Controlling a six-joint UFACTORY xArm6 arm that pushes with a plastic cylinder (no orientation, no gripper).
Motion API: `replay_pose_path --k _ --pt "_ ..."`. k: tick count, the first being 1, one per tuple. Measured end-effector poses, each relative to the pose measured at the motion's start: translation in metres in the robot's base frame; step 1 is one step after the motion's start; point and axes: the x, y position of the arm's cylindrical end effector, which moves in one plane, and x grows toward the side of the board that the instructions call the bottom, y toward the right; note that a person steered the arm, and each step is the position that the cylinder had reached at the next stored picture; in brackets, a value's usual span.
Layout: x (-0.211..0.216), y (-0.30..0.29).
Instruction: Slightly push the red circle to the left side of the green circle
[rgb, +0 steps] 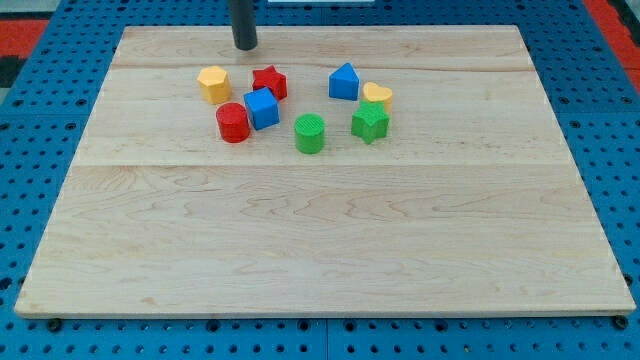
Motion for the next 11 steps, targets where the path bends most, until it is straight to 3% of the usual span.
replay_pose_path --k 1,2,3,6,8,9,11 --pt "-0.010 -0.052" --pt "0.023 -0.068" --pt "0.070 -0.074" --pt "0.122 -0.051" --pt "0.125 0.004" --pt "0.135 0.009" --pt "0.109 -0.006"
